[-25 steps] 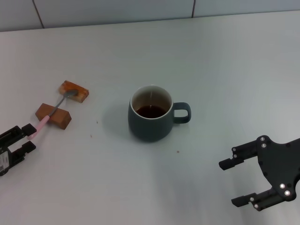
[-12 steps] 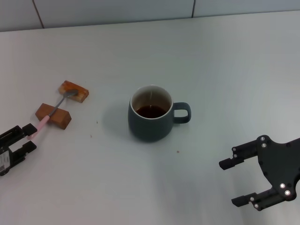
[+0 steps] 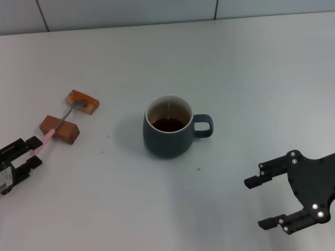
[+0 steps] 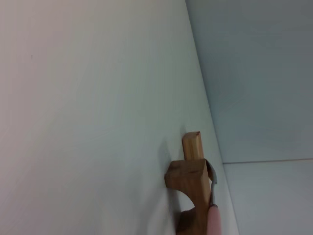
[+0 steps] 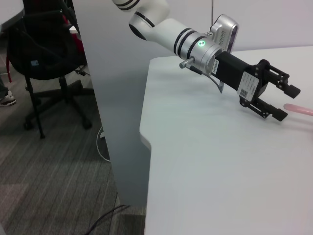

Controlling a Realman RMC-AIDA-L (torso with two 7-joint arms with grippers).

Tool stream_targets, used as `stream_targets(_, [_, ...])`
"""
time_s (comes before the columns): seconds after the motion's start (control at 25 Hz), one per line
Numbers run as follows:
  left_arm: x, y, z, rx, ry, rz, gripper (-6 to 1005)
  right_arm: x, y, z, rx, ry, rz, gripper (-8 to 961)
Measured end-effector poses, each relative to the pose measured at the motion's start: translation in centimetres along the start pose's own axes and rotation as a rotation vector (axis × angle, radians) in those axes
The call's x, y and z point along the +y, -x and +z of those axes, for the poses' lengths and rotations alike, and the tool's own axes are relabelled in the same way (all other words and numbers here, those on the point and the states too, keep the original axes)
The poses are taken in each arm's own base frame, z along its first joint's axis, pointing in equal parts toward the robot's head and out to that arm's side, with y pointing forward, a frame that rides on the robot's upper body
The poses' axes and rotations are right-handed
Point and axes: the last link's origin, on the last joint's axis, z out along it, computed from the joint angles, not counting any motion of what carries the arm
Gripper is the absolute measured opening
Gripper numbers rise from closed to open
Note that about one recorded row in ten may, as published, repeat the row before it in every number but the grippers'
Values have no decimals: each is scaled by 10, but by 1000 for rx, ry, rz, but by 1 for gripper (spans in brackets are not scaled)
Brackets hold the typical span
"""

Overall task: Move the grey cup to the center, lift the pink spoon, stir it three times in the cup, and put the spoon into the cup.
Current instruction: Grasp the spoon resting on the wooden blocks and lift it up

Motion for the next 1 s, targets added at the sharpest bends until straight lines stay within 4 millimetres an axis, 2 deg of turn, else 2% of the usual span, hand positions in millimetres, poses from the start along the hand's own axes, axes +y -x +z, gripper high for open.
stream_targets(1.0, [0, -1, 5, 2, -11, -4, 529, 0, 2, -2, 6, -11, -13, 694])
